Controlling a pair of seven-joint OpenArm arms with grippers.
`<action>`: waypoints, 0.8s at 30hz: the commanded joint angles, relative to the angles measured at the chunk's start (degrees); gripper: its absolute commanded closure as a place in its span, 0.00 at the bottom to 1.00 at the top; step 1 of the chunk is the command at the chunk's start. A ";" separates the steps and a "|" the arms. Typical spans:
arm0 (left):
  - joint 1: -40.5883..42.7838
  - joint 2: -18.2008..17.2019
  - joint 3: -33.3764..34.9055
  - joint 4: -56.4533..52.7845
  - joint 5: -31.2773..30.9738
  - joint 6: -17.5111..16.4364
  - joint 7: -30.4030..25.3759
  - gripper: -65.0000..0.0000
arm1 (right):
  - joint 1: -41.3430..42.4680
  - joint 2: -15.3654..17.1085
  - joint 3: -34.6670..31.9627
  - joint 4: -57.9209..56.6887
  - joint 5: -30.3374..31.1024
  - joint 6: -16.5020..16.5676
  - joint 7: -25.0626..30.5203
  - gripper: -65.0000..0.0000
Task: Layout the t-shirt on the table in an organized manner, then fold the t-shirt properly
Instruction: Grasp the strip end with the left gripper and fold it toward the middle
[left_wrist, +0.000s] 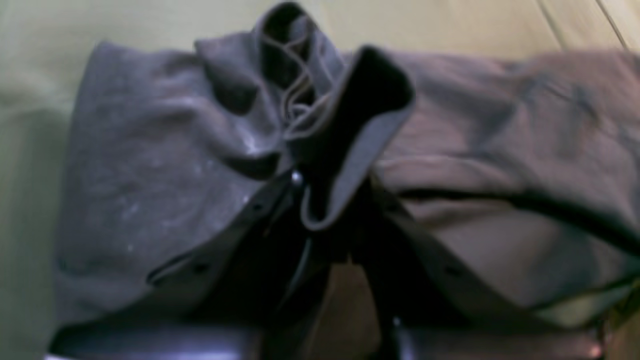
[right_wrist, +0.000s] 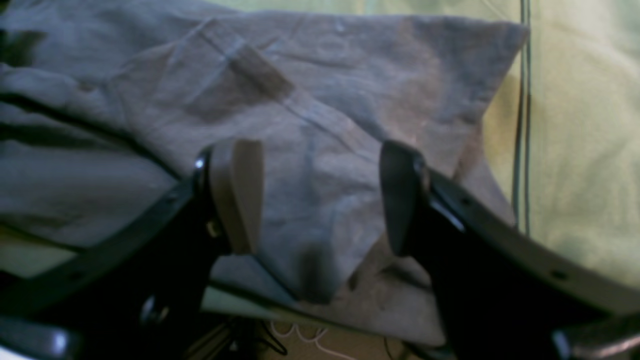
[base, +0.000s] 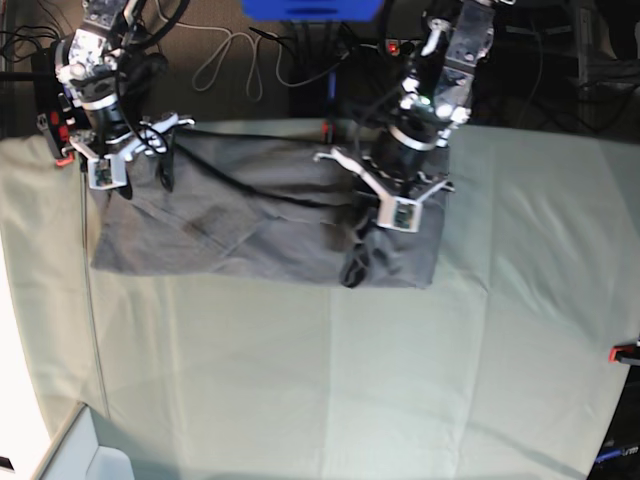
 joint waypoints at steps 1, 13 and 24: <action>-0.76 0.46 0.75 0.86 0.53 -0.23 -1.55 1.00 | 0.03 0.28 0.13 0.84 1.09 0.76 1.57 0.42; -7.62 4.15 6.12 -8.89 1.23 -0.15 -1.55 1.00 | 0.11 0.28 0.13 0.84 1.09 0.76 1.57 0.42; -8.41 5.73 7.17 -8.72 1.23 -0.15 -1.11 0.52 | 0.38 0.36 0.13 0.84 1.00 0.76 1.57 0.42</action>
